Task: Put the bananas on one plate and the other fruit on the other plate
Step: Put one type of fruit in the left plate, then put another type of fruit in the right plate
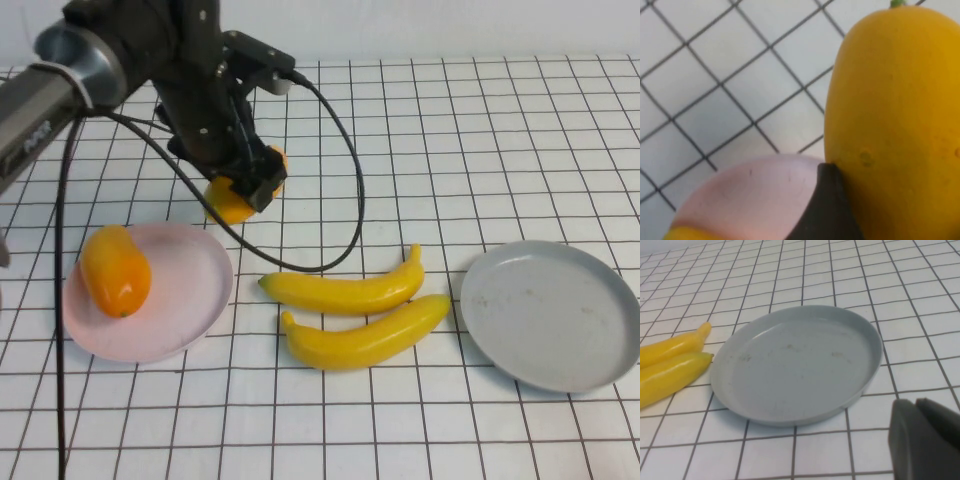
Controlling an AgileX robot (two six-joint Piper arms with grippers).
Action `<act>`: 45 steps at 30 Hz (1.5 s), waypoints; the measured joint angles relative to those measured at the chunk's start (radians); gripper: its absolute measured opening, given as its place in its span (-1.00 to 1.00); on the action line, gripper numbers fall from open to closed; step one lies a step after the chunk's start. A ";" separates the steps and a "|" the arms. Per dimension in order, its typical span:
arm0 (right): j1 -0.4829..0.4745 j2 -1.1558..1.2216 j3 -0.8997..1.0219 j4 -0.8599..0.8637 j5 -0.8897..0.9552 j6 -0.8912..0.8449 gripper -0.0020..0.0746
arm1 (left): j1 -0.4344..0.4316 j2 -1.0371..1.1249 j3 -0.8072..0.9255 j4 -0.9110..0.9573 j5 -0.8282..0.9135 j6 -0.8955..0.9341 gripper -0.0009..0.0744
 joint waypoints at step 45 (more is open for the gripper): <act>0.000 0.000 0.000 0.002 0.000 0.000 -0.99 | 0.094 -0.778 0.724 -0.448 -0.418 0.283 -0.77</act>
